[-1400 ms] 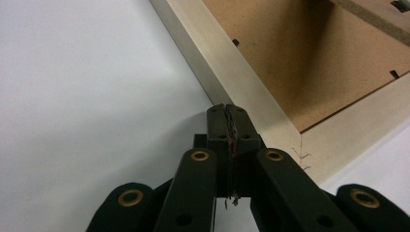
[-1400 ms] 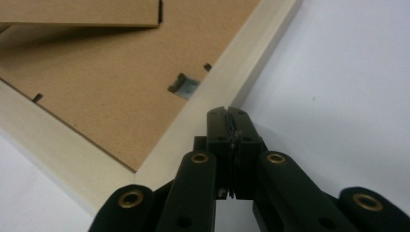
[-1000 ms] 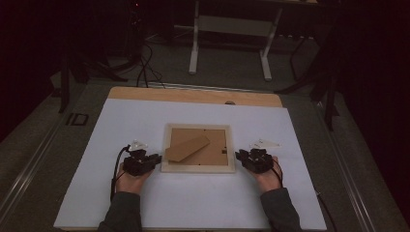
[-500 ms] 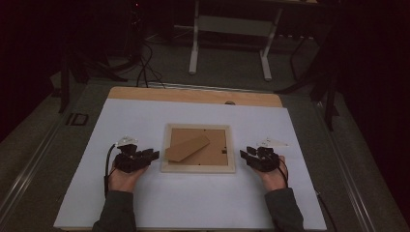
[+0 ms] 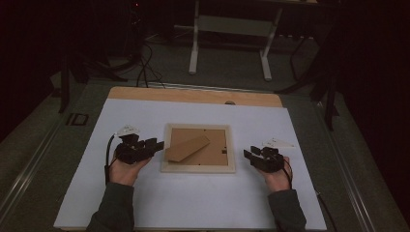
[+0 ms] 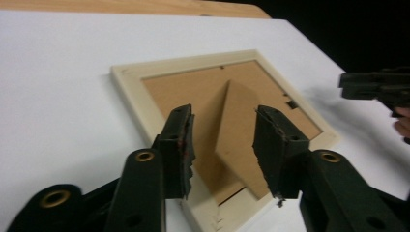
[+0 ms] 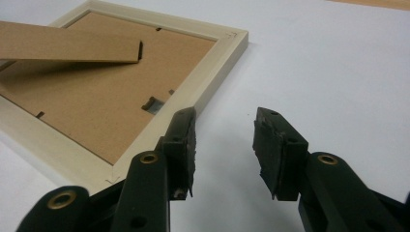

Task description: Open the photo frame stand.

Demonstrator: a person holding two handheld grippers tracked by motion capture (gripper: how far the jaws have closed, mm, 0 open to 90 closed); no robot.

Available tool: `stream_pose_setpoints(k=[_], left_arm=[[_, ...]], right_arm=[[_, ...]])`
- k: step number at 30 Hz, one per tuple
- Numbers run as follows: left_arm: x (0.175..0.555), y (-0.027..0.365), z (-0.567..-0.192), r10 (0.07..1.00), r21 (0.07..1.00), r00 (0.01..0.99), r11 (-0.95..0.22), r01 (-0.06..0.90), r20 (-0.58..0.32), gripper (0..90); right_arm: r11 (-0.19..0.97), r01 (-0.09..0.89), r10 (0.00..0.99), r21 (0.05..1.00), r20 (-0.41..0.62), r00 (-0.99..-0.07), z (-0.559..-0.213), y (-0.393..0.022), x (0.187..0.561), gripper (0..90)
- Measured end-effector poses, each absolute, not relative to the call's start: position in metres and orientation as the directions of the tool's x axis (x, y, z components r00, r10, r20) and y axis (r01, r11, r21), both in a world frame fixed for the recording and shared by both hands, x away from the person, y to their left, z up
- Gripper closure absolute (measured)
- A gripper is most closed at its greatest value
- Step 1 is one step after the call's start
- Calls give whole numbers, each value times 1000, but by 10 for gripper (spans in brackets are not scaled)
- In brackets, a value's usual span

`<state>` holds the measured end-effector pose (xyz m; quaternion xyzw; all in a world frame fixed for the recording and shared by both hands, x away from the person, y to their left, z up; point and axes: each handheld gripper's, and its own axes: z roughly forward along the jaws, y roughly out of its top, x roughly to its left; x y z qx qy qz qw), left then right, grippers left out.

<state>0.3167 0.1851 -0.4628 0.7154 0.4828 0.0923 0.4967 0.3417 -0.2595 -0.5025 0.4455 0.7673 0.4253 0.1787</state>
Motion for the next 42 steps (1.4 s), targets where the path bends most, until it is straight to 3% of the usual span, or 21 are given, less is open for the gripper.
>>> stream_pose_setpoints(k=[12,27,34,42], left_arm=[[344,167,-450,772,760,533,-102,642,-346,544],[374,149,-469,721,672,538,-136,728,-437,471],[378,145,-475,726,664,535,-146,733,-431,400],[384,138,-487,700,630,555,-192,752,-450,384]], right_arm=[[242,535,834,810,108,-541,-504,-261,342,583],[249,542,829,802,113,-548,-507,-259,343,579],[261,542,822,799,111,-558,-508,-256,343,577],[263,540,820,800,110,-561,-507,-256,343,577]])
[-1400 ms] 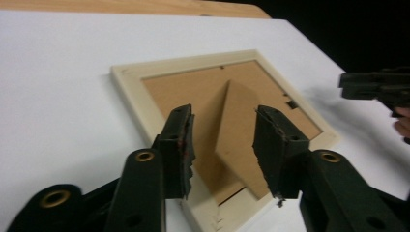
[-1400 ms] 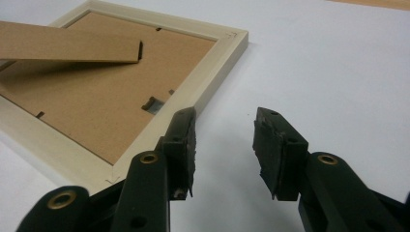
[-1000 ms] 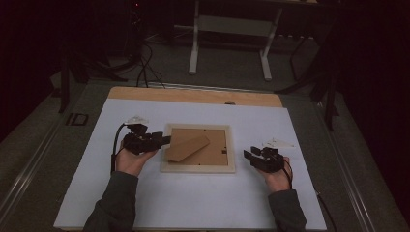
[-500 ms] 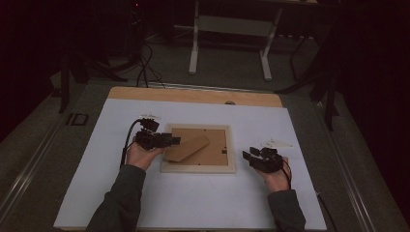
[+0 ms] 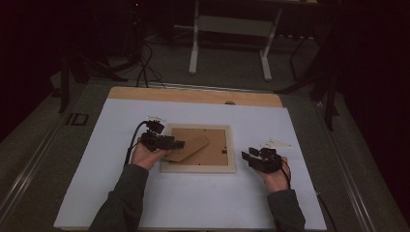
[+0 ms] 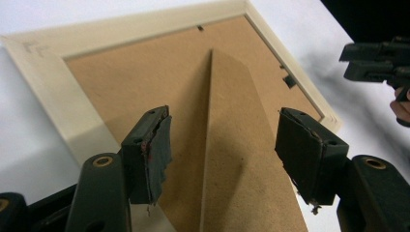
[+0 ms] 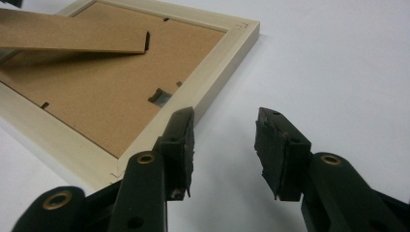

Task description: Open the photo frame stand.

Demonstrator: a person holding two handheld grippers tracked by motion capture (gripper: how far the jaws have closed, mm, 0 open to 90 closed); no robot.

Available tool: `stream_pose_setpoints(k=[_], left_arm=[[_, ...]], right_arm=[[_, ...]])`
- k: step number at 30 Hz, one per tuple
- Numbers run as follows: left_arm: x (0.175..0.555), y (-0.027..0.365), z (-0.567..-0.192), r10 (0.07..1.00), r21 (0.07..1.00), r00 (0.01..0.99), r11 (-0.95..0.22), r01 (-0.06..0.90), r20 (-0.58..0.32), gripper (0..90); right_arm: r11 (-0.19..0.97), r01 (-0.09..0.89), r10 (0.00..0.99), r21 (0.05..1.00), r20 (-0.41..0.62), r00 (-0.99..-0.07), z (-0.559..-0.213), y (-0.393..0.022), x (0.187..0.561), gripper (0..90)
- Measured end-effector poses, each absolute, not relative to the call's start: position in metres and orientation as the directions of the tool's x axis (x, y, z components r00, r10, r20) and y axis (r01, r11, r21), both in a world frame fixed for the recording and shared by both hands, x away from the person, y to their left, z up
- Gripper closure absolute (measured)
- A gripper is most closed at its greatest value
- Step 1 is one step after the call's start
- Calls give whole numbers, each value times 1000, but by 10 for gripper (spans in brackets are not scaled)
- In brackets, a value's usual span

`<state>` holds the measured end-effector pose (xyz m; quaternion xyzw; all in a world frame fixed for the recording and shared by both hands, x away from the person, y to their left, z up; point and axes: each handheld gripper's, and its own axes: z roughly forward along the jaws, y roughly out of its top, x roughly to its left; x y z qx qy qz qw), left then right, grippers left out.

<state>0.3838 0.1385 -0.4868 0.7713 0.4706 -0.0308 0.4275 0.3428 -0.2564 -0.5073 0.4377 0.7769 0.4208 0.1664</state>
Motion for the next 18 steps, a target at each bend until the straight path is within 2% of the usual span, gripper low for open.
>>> stream_pose_setpoints(k=[18], left_arm=[[386,122,-500,667,583,559,-224,781,-492,373]], right_arm=[[264,535,814,802,111,-569,-507,-256,342,571]])
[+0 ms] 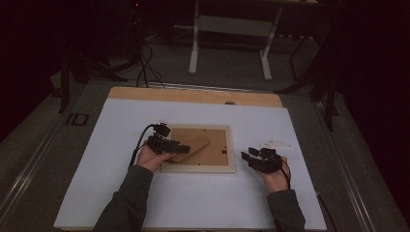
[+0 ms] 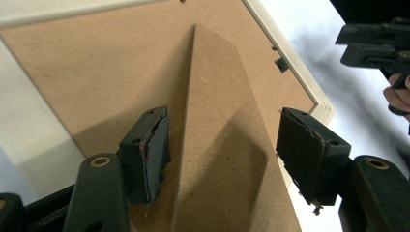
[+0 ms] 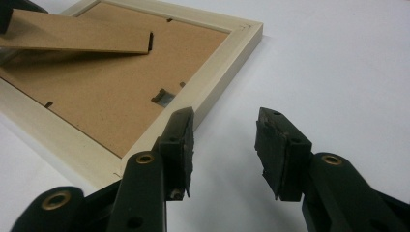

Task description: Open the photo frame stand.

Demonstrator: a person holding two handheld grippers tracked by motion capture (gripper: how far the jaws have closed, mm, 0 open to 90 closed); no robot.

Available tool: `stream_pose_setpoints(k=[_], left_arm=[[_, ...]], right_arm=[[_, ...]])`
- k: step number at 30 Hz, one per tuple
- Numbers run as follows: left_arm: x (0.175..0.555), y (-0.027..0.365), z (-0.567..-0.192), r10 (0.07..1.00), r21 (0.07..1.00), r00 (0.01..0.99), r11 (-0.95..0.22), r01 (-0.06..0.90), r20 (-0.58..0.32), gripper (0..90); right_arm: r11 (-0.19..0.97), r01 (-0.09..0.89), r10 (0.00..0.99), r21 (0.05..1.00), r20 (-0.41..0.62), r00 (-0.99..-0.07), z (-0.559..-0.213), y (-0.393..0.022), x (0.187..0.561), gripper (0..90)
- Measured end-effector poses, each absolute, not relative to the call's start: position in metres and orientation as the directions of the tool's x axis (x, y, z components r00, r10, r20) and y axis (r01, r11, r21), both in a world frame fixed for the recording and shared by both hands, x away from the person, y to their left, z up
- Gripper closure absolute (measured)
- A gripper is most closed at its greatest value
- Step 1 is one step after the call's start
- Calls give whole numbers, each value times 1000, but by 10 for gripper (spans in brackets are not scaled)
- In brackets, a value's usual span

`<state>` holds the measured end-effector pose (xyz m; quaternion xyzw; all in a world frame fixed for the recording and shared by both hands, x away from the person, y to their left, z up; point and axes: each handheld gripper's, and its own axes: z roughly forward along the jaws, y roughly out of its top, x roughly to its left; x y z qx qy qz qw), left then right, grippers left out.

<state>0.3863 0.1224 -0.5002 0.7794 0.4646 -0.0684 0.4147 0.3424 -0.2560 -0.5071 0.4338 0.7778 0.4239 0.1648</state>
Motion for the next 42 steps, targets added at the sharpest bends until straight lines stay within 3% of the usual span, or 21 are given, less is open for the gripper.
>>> stream_pose_setpoints(k=[30,35,42], left_arm=[[389,119,-516,613,505,523,-223,834,-593,326],[386,117,-514,634,535,549,-243,810,-545,415],[386,116,-512,617,531,568,-270,803,-545,466]], right_arm=[[267,542,815,797,113,-568,-509,-256,343,569],[271,542,814,796,111,-570,-509,-255,343,568],[271,543,813,795,112,-571,-510,-255,343,567]])
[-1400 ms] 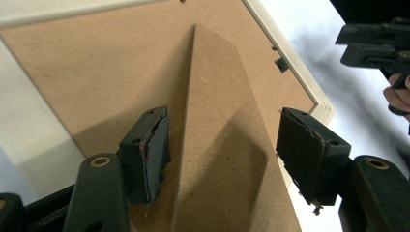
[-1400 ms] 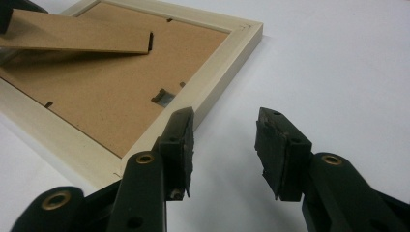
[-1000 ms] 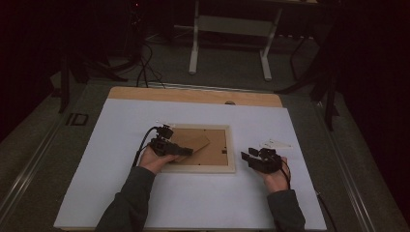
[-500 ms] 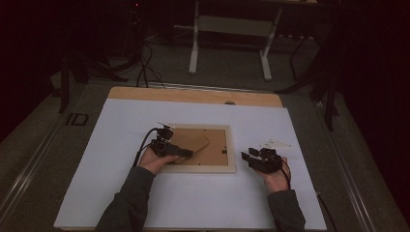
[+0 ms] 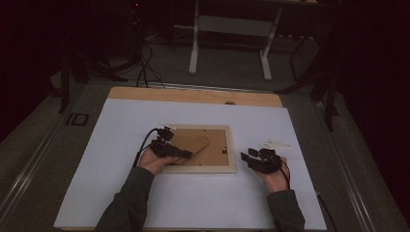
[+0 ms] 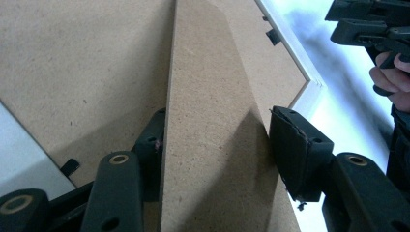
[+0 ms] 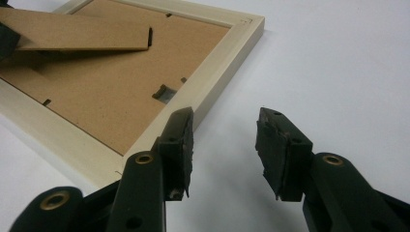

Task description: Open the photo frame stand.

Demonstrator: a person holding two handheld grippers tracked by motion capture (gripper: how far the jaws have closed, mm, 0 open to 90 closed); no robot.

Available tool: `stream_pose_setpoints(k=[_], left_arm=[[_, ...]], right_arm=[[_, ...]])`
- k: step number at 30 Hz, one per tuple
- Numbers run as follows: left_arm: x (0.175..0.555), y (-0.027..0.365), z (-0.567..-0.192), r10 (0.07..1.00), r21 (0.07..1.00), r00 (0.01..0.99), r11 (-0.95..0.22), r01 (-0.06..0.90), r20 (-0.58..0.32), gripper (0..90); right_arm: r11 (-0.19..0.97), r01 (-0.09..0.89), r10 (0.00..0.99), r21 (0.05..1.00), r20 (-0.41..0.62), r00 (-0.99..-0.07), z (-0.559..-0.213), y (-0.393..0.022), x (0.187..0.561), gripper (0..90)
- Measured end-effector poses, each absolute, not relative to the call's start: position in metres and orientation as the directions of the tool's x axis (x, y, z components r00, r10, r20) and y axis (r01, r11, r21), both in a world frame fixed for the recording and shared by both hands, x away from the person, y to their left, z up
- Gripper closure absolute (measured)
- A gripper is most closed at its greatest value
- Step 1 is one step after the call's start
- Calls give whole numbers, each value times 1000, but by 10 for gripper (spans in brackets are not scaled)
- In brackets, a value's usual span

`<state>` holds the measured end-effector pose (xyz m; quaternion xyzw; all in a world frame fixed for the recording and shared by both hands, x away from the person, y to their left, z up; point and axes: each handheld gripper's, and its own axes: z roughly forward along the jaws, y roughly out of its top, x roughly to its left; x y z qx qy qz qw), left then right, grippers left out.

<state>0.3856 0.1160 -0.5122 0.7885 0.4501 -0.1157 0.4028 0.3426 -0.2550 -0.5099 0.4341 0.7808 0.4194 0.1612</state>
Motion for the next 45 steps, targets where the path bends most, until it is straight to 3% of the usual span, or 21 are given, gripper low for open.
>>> stream_pose_setpoints(k=[20,45], left_arm=[[379,112,-501,629,580,633,-332,744,-452,476],[366,107,-487,625,656,701,-375,655,-343,476]], right_arm=[[291,538,797,791,111,-594,-507,-243,348,565],[297,558,784,775,136,-606,-496,-225,385,565]])
